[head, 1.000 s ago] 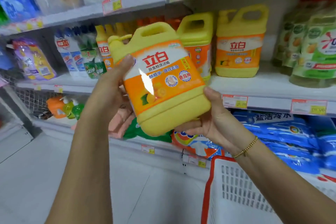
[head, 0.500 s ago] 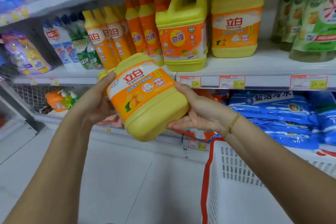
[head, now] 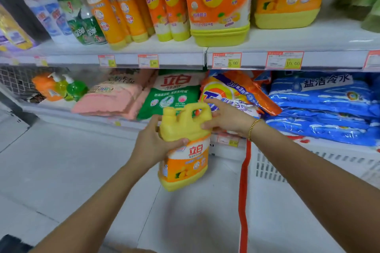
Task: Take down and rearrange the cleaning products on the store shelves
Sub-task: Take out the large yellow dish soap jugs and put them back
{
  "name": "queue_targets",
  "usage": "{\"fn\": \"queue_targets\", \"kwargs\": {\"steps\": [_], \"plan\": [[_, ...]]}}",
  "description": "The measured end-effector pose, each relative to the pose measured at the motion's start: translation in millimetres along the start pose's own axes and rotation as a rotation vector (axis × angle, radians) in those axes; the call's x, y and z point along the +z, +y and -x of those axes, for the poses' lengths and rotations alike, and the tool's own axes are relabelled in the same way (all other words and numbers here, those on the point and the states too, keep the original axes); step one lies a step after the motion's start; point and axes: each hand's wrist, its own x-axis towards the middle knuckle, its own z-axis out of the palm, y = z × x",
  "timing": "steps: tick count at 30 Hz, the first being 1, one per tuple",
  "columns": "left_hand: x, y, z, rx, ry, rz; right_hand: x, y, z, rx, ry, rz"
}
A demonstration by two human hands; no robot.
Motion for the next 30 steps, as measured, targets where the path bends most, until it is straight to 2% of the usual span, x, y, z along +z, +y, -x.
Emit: {"fn": "queue_targets", "kwargs": {"steps": [3,5,9,13,19,24,27,30], "plan": [[25.7,-37.0,-0.7,0.001,-0.102,-0.044,6.7,22.6,-7.5,-0.009,0.013,0.426],[40.1,-54.5,-1.7,0.018,-0.167,-0.034,12.7,41.0,-11.6,0.021,0.029,0.62],[58.0,-81.7,-3.9,0.047,-0.299,-0.025,20.2,65.1,-13.3,0.098,0.057,0.746],[67.5,-105.4,-0.8,0.018,-0.307,0.019,35.3,75.5,-14.1,0.109,0.021,0.889],[66.0,-119.8,4.3,0.001,-0.26,0.043,48.2,74.8,-19.7,0.093,0.016,0.894],[52.3,-123.2,-0.4,-0.063,-0.134,0.053,56.4,69.4,-24.7,0.052,-0.026,0.834],[45.2,-93.7,-13.9,-0.041,-0.087,0.039,52.6,66.3,-26.8,0.047,-0.044,0.824],[38.3,-33.5,-27.0,0.05,-0.068,0.053,27.5,41.8,-25.1,-0.023,-0.017,0.779]]}}
